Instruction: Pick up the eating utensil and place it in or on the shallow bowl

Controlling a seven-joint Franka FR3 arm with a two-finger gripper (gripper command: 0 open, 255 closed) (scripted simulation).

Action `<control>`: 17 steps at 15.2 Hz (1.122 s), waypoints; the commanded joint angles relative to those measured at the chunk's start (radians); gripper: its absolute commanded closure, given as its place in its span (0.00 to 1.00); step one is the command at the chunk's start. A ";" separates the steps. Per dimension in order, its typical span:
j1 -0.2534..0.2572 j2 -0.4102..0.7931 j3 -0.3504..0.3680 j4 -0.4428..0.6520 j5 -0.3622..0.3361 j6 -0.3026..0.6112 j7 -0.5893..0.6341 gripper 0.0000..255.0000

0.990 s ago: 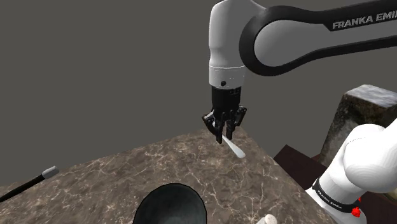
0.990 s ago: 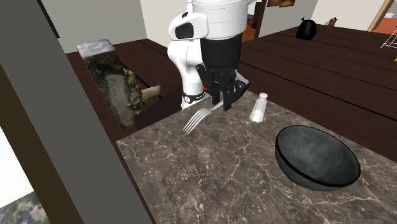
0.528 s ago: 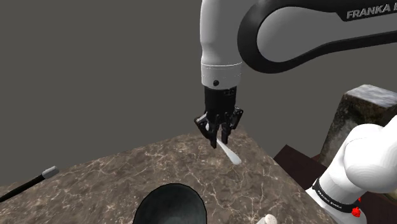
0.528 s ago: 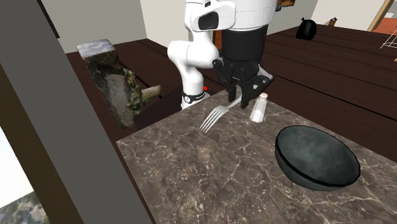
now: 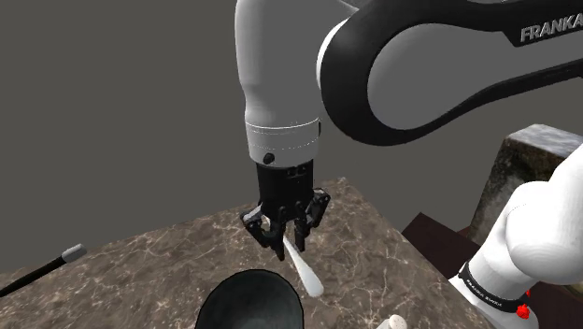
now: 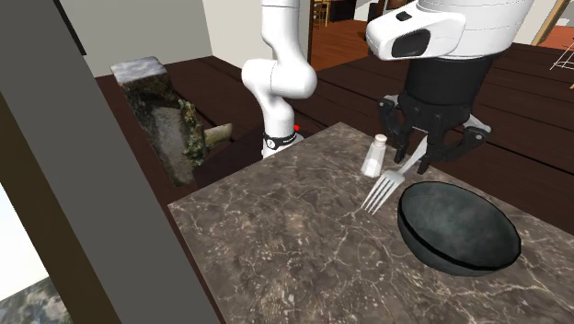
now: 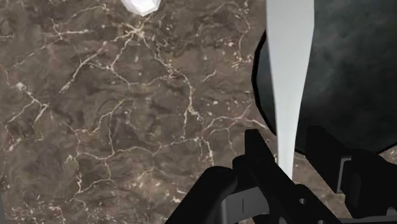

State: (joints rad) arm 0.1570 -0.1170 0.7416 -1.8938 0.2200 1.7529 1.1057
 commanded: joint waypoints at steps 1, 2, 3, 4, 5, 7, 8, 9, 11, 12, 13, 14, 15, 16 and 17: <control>0.019 0.068 0.043 0.051 -0.041 0.013 0.076 1.00; 0.031 0.108 0.063 0.081 -0.068 0.017 0.114 1.00; 0.046 0.149 0.079 0.112 -0.098 0.019 0.153 1.00; 0.065 0.191 0.093 0.145 -0.129 0.020 0.192 1.00; 0.088 0.235 0.104 0.180 -0.163 0.019 0.232 1.00; 0.134 0.309 0.114 0.242 -0.219 0.012 0.294 1.00; 0.135 0.308 0.112 0.228 -0.218 0.026 0.292 1.00; 0.135 0.309 0.111 0.215 -0.218 0.039 0.291 1.00; 0.135 0.311 0.109 0.190 -0.220 0.065 0.289 1.00; 0.134 0.312 0.109 0.178 -0.221 0.078 0.289 1.00; 0.134 0.314 0.108 0.167 -0.222 0.091 0.288 1.00; 0.135 0.316 0.108 0.155 -0.224 0.104 0.288 1.00; 0.135 0.319 0.107 0.144 -0.225 0.117 0.288 1.00; 0.135 0.321 0.106 0.133 -0.227 0.130 0.288 1.00; 0.136 0.326 0.105 0.115 -0.231 0.150 0.289 1.00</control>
State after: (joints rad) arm 0.2905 0.2037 0.8471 -1.7669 -0.0070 1.8870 1.3914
